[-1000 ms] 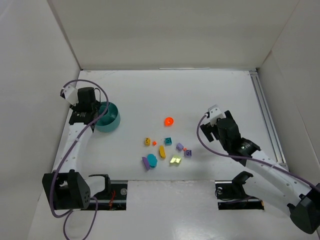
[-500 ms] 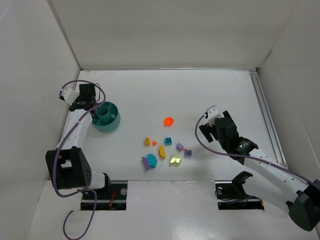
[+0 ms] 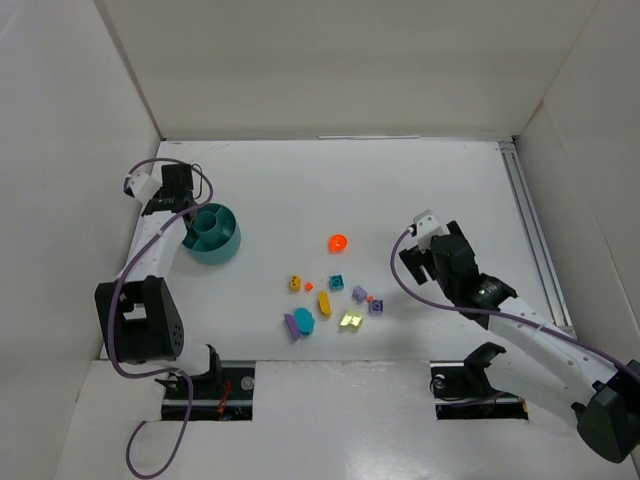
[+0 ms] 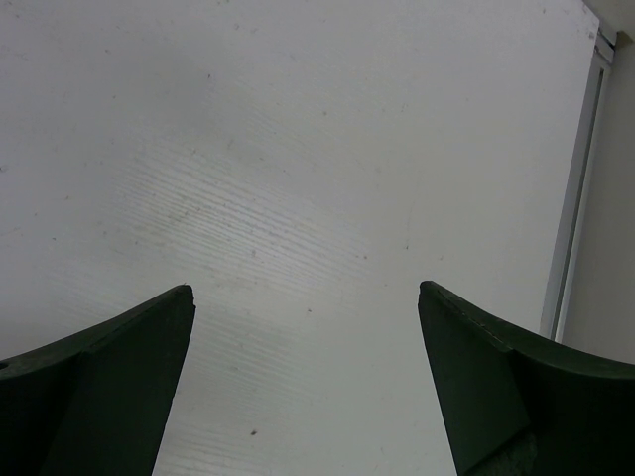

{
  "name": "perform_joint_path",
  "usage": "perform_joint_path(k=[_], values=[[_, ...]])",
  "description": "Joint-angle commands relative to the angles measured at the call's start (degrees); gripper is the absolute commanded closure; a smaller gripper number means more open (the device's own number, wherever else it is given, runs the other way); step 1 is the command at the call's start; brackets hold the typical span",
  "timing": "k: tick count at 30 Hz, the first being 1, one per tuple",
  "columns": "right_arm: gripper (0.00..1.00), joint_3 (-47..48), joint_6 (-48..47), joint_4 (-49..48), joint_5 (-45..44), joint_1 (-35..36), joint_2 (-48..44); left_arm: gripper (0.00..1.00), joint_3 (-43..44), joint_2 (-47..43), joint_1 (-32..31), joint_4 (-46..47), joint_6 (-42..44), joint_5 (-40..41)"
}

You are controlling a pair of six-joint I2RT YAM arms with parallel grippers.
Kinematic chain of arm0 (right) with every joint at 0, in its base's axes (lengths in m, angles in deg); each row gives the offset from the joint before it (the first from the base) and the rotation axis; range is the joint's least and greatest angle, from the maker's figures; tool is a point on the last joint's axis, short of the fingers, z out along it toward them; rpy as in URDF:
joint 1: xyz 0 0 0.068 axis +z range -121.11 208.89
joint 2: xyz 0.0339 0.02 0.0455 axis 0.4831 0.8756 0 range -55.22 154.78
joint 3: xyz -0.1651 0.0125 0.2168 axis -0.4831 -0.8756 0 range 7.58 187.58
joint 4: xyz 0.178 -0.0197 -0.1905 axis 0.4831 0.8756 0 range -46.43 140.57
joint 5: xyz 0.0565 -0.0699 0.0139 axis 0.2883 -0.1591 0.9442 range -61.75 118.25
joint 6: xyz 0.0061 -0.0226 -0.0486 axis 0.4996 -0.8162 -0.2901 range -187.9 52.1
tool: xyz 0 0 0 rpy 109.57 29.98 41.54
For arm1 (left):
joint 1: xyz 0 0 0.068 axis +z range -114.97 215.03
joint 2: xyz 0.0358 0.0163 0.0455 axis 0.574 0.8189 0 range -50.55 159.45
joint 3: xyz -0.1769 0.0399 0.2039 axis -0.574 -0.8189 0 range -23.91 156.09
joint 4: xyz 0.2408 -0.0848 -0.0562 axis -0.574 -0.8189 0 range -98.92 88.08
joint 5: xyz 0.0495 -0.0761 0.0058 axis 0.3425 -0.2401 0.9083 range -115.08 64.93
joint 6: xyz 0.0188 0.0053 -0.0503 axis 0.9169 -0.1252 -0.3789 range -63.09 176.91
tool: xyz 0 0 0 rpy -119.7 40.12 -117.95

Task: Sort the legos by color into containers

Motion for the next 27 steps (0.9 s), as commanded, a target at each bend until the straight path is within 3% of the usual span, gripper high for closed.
perform_joint_path(k=[1,8,12,15,16,18,23,25,27], values=[[0.01,1.45,-0.01,-1.83,-0.26,-0.32,-0.75,0.62,1.18,-0.25,0.56,1.69,1.65,-0.59],[0.0,1.98,-0.01,-0.08,1.49,-0.32,-0.75,0.35,0.65,-3.24,0.56,1.69,2.17,-0.07],[0.0,1.98,-0.53,0.98,4.22,-0.32,-1.89,0.29,0.04,-5.78,0.56,1.69,2.7,-1.3],[0.02,1.98,-2.38,1.5,10.27,0.29,-2.42,0.14,-1.19,-8.94,0.56,2.83,4.72,-4.97],[0.03,1.98,-2.99,2.03,11.59,0.82,-2.94,0.01,-1.8,-10.0,0.56,3.62,5.68,-6.73],[0.06,2.5,-3.52,3.26,15.64,3.71,-2.95,0.01,-4.6,-14.11,-1.27,7.57,8.41,-12.53],[0.08,1.81,-4.67,4.5,21.62,13.73,-1.11,0.01,-11.82,-21.6,-14.27,16.62,10.96,-21.5],[0.15,-0.12,-5.54,2.76,24.34,17.68,-0.05,0.01,-13.14,-22.83,-19.8,18.04,11.75,-20.73],[0.15,-1.35,-6.07,1.25,27.5,19.89,1.35,0.01,-13.15,-22.84,-28.68,16.65,12.37,-16.27]])
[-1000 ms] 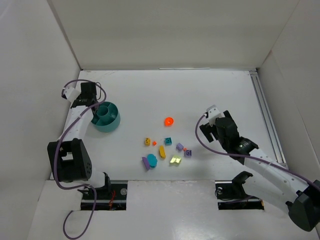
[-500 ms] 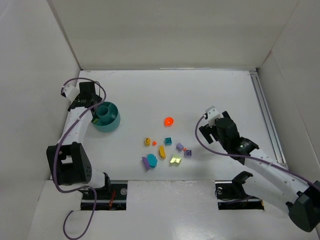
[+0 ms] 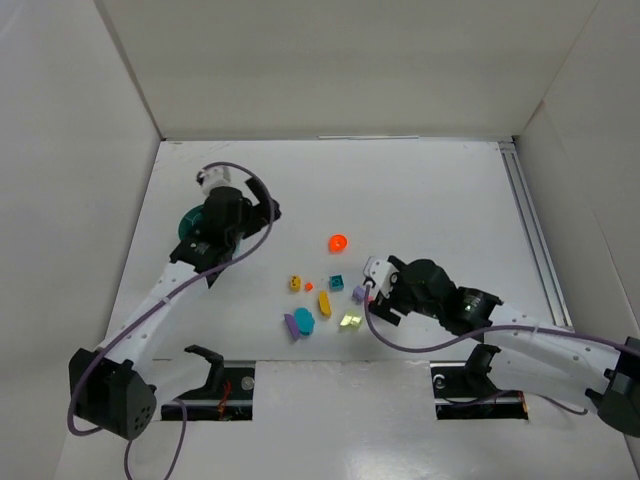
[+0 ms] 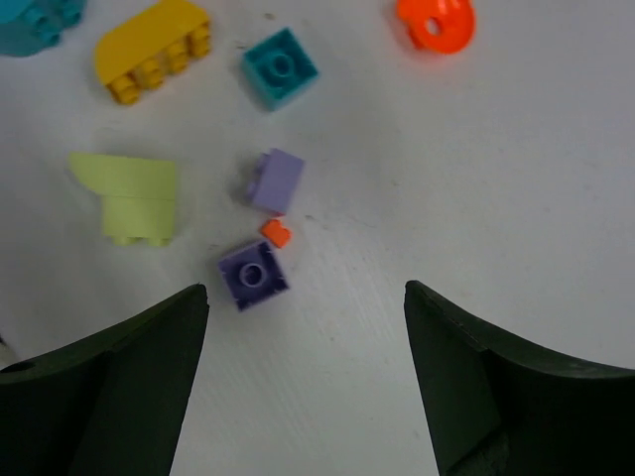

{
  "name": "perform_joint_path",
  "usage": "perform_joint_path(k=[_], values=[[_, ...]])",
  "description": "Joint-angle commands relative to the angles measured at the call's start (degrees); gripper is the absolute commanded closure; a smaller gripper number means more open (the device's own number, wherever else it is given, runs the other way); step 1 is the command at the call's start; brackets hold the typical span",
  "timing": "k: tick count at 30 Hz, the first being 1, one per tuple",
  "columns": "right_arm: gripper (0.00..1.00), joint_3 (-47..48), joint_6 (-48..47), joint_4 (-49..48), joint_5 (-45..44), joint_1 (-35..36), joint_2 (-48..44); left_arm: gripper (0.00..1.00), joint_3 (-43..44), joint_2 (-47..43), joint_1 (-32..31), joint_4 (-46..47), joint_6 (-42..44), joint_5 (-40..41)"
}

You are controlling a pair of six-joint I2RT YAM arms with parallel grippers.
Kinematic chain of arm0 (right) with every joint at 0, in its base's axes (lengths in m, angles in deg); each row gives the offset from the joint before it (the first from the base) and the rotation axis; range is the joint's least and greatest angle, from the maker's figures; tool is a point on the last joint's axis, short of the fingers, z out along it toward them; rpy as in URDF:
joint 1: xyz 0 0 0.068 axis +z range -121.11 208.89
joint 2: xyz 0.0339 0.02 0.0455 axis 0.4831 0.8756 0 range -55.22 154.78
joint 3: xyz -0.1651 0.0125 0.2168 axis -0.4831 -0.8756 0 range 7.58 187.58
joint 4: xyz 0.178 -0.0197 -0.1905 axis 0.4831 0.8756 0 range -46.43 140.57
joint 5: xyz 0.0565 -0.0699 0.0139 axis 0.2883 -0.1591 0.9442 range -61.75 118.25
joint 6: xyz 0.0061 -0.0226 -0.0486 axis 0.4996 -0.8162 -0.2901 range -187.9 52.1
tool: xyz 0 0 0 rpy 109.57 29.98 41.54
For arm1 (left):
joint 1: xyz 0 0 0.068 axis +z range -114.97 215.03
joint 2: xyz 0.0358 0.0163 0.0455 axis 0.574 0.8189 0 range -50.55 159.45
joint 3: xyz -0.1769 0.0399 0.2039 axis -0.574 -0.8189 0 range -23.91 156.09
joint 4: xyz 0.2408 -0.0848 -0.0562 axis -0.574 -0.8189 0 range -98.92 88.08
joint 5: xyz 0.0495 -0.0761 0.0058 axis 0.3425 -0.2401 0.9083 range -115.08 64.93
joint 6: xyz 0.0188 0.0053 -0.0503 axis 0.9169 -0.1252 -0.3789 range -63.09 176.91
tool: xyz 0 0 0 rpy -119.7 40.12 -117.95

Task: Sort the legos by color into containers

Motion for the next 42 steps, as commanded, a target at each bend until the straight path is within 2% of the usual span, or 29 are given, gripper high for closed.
perform_joint_path(k=[1,2,6,15,18,27,32,34,35,40,42], values=[[0.16,-2.05,-1.53,-3.38,7.32,4.74,1.2,0.01,-0.5,-0.55,-9.24,2.43,3.58,1.7],[0.16,-2.76,-1.01,-4.44,7.93,5.28,1.81,0.01,-0.49,0.07,-12.92,1.64,3.59,2.5],[0.16,-3.91,0.49,-8.14,8.65,8.71,4.09,0.01,-0.75,0.07,-17.35,-0.39,4.11,3.91],[0.18,-3.38,5.85,-14.11,4.87,14.42,14.55,0.01,-6.02,-4.23,-18.49,1.72,3.59,-0.57],[0.23,-2.15,7.26,-15.87,2.67,14.43,18.95,0.01,-6.55,-4.76,-18.49,1.2,3.59,-1.1],[0.28,0.22,8.49,-20.53,1.08,14.43,27.39,0.01,-7.61,-5.29,-19.02,1.19,3.59,-1.63],[0.42,0.23,10.24,-20.54,0.56,14.43,28.01,0.01,-8.14,-5.29,-19.02,1.19,3.06,-2.15],[0.41,-0.3,10.86,-20.54,0.56,14.43,27.32,0.01,-8.14,-5.29,-19.02,1.19,3.06,-2.15],[0.35,-1.0,10.86,-20.54,0.56,14.43,27.31,0.01,-8.14,-5.29,-19.02,1.19,3.06,-2.15],[0.25,-3.72,14.29,-19.4,0.56,14.43,25.46,0.01,-8.66,-6.43,-19.02,1.19,2.53,-2.15],[0.25,-4.34,15.43,-19.39,0.56,14.43,24.94,0.01,-8.66,-6.43,-19.02,1.19,2.53,-1.63]])
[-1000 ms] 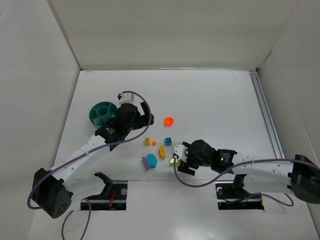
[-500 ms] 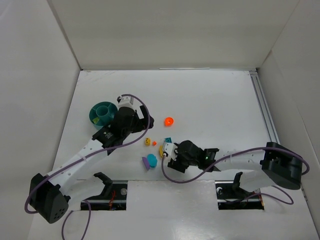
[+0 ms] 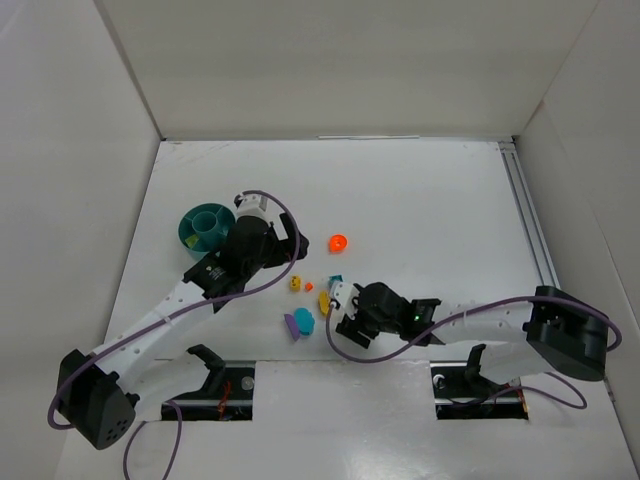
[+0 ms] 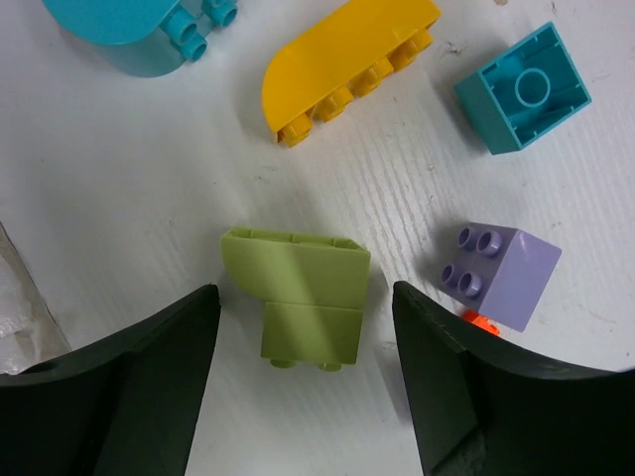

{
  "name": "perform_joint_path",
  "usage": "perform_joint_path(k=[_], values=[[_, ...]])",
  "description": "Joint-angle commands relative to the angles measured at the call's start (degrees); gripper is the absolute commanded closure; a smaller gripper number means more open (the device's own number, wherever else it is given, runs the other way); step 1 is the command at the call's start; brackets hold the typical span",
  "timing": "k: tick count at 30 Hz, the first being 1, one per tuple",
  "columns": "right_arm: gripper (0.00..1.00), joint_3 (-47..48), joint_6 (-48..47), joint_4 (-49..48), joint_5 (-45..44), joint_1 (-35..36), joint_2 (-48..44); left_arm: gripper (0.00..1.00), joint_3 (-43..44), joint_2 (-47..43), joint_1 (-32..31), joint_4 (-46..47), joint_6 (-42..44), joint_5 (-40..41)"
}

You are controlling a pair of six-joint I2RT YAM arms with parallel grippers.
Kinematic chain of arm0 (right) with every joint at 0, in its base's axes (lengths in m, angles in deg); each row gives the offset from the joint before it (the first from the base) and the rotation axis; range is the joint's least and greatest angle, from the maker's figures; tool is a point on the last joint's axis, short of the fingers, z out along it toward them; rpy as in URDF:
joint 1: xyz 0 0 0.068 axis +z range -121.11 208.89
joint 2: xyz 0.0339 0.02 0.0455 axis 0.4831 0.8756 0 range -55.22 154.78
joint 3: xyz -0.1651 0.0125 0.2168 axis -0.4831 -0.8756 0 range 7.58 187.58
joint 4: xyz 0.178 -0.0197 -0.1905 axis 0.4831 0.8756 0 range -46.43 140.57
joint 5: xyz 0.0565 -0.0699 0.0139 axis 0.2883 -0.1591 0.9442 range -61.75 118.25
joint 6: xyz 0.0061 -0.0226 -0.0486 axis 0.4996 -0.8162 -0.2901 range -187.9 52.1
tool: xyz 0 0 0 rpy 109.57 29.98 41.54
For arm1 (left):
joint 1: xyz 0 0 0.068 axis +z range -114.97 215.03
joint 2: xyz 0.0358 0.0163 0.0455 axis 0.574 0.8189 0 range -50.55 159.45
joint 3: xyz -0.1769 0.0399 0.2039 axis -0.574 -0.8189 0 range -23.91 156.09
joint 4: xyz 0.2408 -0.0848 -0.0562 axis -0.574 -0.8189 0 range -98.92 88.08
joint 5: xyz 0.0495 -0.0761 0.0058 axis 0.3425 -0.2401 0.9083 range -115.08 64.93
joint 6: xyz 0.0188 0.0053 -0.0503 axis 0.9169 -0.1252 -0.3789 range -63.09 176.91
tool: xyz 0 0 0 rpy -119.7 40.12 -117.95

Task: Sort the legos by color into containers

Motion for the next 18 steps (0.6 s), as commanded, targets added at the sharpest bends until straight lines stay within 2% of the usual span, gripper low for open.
perform_joint_path(k=[1,3,10,11,14,18], values=[[0.25,-1.72,3.56,0.37,-0.62,0.33,-0.9,0.01,-0.62,-1.64,-0.33,1.19,-0.2,0.32],[0.27,-2.25,4.71,0.89,-1.15,0.33,-0.9,0.01,-0.62,-1.64,-0.33,1.19,-0.2,0.32],[0.5,-2.25,5.86,1.42,-1.68,0.33,-0.9,0.01,0.43,-0.59,-0.33,0.66,-0.2,-0.2],[0.57,-2.25,5.86,1.42,-1.68,0.33,-0.9,0.01,0.43,-0.59,-0.33,0.66,-0.2,-0.21],[0.7,-2.25,4.8,1.42,-0.98,0.33,-2.21,0.01,0.43,-0.59,-0.33,0.66,0.32,-1.43],[0.75,-2.25,1.12,1.42,-0.98,0.33,-5.81,0.01,-0.79,-1.11,-0.33,4.25,2.61,-7.4]])
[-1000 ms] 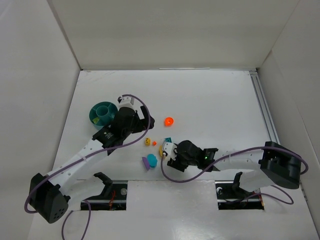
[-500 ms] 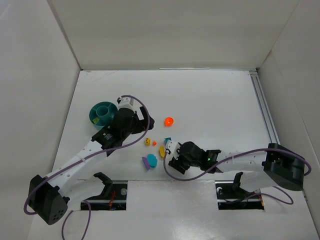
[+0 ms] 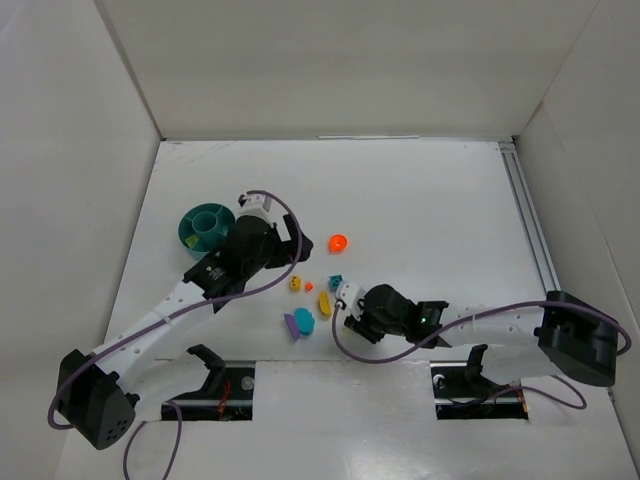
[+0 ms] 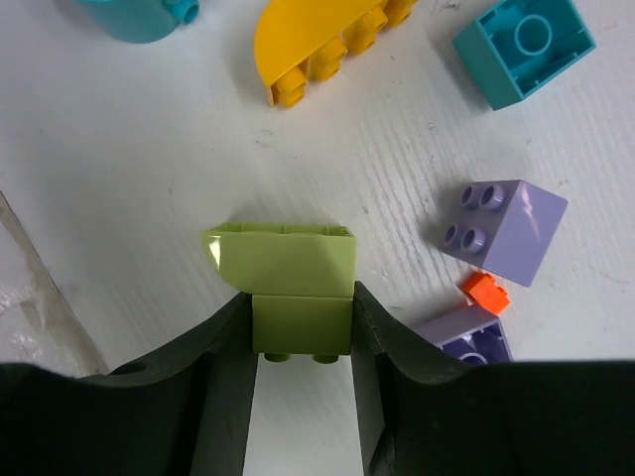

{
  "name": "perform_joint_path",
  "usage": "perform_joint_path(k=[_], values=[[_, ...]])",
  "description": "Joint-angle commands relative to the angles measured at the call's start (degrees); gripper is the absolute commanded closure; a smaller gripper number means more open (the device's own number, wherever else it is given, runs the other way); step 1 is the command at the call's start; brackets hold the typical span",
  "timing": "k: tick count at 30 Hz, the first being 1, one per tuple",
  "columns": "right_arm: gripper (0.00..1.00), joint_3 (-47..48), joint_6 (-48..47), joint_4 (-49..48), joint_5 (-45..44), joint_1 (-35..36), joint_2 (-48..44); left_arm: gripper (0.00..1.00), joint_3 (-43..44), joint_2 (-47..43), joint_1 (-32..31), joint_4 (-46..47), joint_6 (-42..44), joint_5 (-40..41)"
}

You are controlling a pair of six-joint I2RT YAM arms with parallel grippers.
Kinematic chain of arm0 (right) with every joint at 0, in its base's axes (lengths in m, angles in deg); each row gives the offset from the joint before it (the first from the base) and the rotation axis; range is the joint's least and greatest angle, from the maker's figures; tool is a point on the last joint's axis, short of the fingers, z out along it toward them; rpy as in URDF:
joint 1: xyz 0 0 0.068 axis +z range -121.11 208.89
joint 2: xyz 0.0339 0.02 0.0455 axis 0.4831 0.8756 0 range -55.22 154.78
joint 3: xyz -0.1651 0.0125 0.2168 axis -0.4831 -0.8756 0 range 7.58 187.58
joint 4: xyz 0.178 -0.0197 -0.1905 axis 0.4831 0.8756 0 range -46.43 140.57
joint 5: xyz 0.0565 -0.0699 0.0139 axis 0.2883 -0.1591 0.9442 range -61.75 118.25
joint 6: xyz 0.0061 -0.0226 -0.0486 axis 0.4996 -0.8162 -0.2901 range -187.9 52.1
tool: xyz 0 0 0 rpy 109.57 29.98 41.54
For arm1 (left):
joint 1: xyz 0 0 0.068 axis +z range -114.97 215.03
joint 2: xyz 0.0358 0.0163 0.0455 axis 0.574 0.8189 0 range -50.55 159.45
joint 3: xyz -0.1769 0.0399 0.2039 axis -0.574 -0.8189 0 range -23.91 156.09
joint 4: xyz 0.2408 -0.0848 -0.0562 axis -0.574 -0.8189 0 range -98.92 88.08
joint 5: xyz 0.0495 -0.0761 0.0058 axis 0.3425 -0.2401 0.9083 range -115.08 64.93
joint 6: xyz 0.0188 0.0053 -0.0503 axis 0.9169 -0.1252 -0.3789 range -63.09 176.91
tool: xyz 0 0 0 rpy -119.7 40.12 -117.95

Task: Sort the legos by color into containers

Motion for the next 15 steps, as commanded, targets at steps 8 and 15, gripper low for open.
perform_joint_path(k=[8,15], values=[[0.76,4.86,-17.03,0.09,-2.8,0.33,-18.32,0.01,-8.16,-2.04,-0.36,22.46,7.18,-37.14],[0.76,8.39,-26.97,0.09,-0.87,0.33,-25.81,0.01,-7.9,0.15,-0.36,32.06,4.91,-52.64]])
